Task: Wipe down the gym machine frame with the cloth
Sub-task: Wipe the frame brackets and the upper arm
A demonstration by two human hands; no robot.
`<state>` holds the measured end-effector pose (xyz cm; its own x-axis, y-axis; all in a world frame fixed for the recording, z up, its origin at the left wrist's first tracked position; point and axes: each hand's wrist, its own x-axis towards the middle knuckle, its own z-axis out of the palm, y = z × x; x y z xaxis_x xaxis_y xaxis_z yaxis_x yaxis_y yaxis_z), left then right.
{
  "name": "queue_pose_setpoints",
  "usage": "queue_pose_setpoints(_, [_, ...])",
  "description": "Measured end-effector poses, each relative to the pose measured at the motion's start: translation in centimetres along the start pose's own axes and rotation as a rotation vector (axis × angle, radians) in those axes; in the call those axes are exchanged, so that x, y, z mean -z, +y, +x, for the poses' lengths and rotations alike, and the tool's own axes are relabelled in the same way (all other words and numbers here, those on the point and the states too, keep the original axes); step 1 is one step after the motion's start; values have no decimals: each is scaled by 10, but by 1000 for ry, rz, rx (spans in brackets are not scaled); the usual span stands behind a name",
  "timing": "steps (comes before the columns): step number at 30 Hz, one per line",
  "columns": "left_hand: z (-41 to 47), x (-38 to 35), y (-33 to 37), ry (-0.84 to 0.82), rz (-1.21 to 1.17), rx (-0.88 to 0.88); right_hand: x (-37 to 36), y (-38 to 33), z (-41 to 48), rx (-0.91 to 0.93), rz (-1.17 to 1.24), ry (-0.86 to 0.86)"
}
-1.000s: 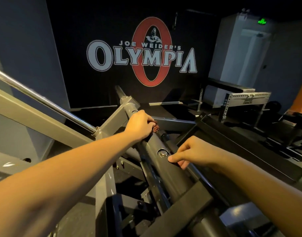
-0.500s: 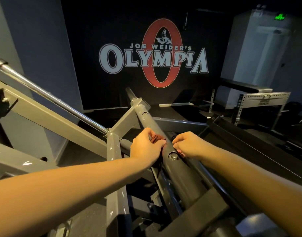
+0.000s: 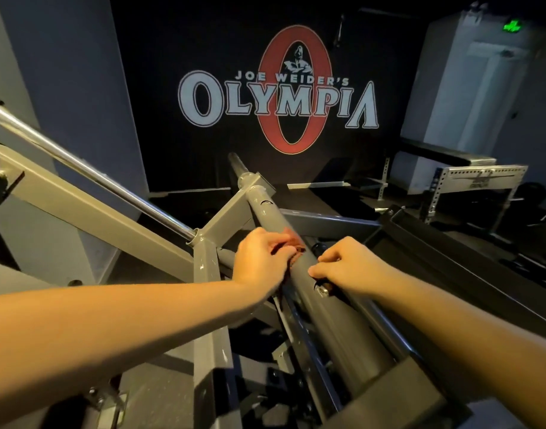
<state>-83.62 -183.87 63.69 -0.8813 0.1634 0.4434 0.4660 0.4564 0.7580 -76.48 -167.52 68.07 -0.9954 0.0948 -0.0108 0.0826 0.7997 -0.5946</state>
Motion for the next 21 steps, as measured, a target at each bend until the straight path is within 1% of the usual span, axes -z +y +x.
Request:
queue_pose_setpoints(2, [-6,2,1,-84,11,-140,3,-2,2,0,-8,-23])
queue_pose_setpoints(4, [7,-1,-7,-96,9,-199,2,-1,3,14,-20,-23])
queue_pose_setpoints(8, [76,-11,-33,-11,99,-174,-4,9,1,57,-29,8])
queue_pose_setpoints(12, [137,-20,-59,-74,170,-106,-5,13,-1,92,5,18])
queue_pose_setpoints(14, [130,-18,-56,-85,180,-121,-1,11,0,105,21,-10])
queue_pose_setpoints(15, [114,-12,-44,-99,191,-167,1,10,1,102,32,-26])
queue_pose_setpoints(17, [88,-3,-23,-217,215,-294,5,7,1,88,57,-46])
queue_pose_setpoints(19, [73,5,-3,-419,201,-411,7,6,1,86,78,-67])
queue_pose_setpoints(21, [78,6,5,-561,249,-464,9,8,2,96,98,-91])
